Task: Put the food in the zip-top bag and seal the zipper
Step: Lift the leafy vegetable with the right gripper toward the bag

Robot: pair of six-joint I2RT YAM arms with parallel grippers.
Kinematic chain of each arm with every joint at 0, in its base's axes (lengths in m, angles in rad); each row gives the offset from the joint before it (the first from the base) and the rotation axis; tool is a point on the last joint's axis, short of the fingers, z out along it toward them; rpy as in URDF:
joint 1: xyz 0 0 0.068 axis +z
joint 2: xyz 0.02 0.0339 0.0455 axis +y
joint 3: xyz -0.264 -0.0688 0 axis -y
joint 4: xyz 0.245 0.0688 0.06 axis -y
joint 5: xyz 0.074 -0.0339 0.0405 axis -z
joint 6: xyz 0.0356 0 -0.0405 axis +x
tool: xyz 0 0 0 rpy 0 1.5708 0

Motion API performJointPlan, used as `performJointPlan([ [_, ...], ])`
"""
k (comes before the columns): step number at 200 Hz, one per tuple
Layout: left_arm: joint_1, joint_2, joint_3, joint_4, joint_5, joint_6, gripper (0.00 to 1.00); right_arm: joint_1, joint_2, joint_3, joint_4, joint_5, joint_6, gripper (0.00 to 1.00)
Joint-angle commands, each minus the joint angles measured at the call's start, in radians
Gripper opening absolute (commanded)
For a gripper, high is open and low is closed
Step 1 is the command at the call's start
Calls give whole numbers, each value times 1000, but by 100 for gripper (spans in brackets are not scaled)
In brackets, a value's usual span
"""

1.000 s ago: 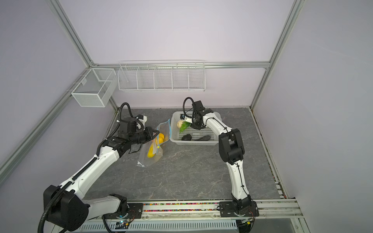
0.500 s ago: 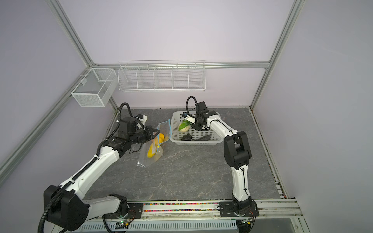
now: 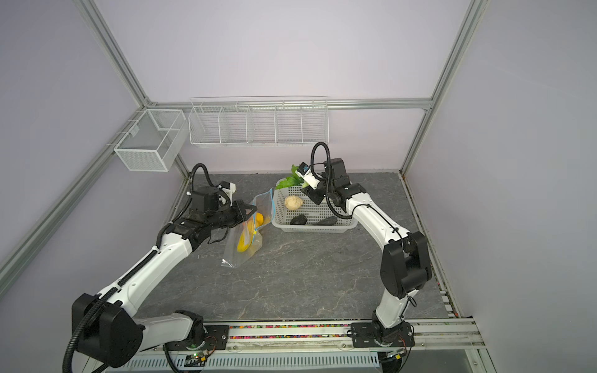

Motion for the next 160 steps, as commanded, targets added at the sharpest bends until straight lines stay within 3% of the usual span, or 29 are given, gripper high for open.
performJointPlan([
  [1, 6, 9, 24, 38, 20, -11, 0, 30, -56, -50, 181, -73, 204, 42],
  [62, 7, 6, 12, 63, 27, -19, 0, 77, -101, -129, 428, -93, 544, 33],
  [160, 17, 32, 12, 135, 19, -57, 0, 184, -84, -145, 692, -53, 874, 29],
])
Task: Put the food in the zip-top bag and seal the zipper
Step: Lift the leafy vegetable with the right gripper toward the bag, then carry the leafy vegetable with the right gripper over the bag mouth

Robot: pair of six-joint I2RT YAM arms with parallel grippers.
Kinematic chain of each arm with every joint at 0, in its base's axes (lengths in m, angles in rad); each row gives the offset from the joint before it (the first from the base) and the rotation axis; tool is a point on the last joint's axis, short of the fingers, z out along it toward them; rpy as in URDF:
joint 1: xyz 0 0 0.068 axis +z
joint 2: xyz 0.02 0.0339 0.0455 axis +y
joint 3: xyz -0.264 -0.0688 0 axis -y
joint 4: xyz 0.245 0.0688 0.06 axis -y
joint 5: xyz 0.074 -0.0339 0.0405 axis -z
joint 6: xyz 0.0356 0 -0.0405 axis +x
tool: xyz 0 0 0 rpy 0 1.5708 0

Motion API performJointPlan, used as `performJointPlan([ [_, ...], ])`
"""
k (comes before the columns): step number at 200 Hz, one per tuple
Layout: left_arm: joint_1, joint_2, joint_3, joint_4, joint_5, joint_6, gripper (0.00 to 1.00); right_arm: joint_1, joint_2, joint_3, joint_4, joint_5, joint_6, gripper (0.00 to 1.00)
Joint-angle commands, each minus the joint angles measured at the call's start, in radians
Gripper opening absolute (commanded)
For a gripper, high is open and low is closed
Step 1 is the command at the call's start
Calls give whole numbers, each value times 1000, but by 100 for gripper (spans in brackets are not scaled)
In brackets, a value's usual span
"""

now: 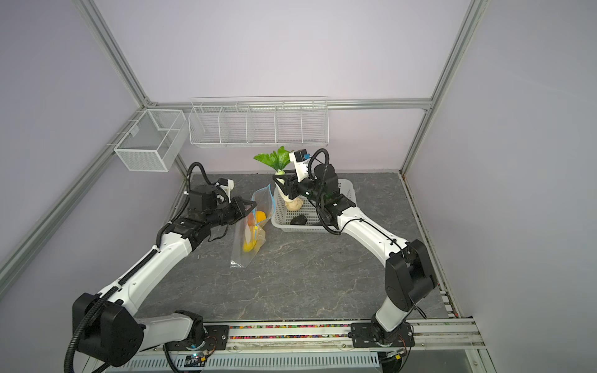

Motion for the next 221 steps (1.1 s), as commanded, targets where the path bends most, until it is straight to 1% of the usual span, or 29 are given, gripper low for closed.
performJointPlan([
  [1, 4, 21, 12, 57, 6, -25, 0, 21, -13, -19, 104, 13, 104, 29],
  [17, 4, 25, 13, 62, 4, -30, 0, 38, -16, -26, 118, 40, 118, 30],
  [64, 5, 16, 2, 72, 5, -39, 0, 85, 42, -21, 244, 65, 234, 29],
  [98, 5, -3, -8, 79, -6, -44, 0, 117, 73, -13, 269, 93, 253, 30],
  [143, 5, -19, 0, 87, -17, -52, 0, 125, 115, 6, 294, 107, 283, 30],
  [188, 5, -28, -9, 88, -15, -46, 0, 144, 117, -20, 307, 182, 298, 30],
  [221, 6, -30, -9, 85, -10, -42, 0, 154, 131, -18, 312, 208, 313, 31],
])
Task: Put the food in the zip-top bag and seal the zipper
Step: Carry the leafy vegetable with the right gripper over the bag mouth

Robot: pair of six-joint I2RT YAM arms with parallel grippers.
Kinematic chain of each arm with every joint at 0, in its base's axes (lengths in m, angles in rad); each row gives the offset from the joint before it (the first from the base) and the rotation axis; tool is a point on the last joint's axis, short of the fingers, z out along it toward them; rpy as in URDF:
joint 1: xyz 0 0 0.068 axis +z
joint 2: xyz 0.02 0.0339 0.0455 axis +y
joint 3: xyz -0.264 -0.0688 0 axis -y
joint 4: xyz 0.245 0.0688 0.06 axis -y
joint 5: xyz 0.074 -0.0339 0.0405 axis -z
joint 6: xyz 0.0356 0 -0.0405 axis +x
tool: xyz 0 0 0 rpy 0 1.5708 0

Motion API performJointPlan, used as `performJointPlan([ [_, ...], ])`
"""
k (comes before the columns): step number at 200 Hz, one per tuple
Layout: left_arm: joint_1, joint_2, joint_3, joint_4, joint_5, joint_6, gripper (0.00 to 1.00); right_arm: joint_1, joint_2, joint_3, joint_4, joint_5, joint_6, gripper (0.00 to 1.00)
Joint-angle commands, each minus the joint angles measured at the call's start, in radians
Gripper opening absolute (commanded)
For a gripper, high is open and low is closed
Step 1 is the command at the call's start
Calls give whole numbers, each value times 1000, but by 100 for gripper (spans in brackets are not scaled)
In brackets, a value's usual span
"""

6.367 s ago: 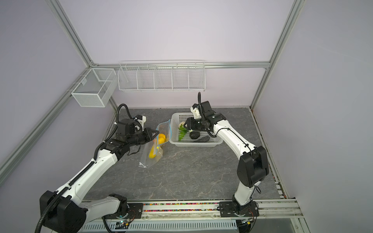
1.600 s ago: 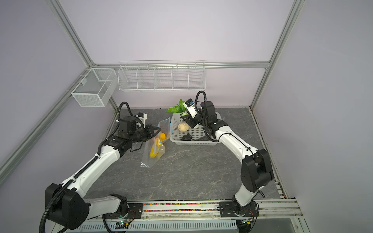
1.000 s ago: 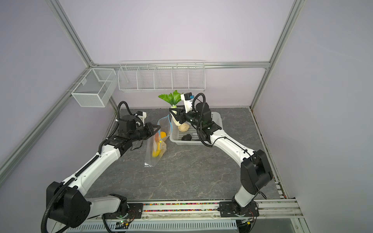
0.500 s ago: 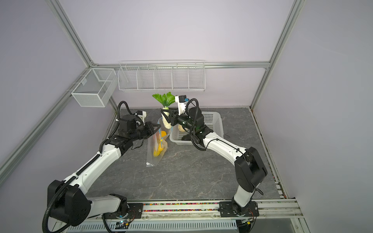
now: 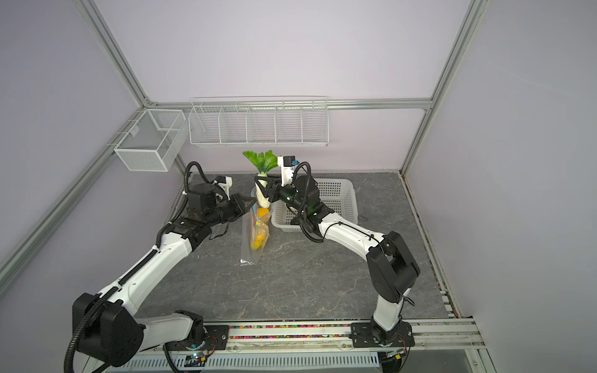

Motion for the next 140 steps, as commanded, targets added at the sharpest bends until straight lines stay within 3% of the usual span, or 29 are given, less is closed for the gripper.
performJointPlan([
  [1, 6, -23, -7, 30, 1, 1, 0, 12, 13, -4, 49, 42, 30, 31],
  [140, 23, 17, -33, 60, -7, -10, 0, 34, 45, -35, 72, 51, 47, 33],
])
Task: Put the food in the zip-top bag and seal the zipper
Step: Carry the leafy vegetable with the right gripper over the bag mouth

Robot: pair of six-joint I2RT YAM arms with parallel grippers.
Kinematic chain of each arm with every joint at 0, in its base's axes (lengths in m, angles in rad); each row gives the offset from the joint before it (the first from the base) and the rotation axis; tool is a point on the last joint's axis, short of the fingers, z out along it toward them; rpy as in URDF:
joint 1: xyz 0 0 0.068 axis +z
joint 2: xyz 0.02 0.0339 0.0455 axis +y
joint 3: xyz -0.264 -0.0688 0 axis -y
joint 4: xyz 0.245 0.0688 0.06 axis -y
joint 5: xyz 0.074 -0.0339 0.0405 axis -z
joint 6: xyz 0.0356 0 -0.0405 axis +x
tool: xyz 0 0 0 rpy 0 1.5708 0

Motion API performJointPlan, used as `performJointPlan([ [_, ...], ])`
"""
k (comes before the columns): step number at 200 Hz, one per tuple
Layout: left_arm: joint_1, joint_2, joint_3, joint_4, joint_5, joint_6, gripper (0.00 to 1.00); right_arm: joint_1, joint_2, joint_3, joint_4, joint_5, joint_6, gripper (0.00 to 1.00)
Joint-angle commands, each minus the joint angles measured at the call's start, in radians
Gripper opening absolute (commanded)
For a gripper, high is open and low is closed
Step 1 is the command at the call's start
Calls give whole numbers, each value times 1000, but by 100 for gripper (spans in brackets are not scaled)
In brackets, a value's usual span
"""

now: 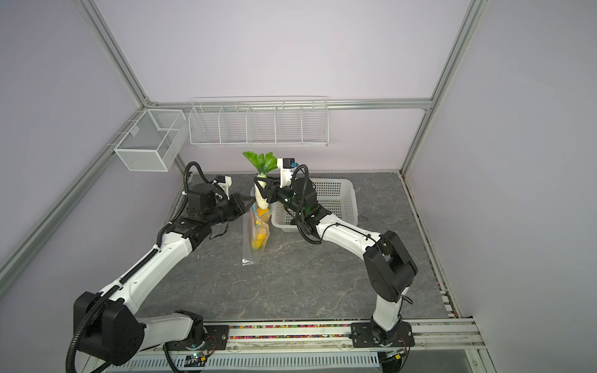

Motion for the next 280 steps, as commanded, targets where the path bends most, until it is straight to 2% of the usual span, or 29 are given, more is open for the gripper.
performJointPlan([
  [1, 11, 5, -24, 34, -11, -10, 0, 15, 27, -22, 51, 6, 23, 33],
  [87, 28, -22, -58, 67, 9, -31, 0, 48, 68, 21, 0, 15, -23, 33],
  [213, 29, -59, -61, 52, 17, -28, 0, 73, 42, -13, -28, 70, -63, 33],
  [280, 31, -63, -66, 51, 19, -29, 0, 76, 47, -13, -33, 70, -71, 38],
])
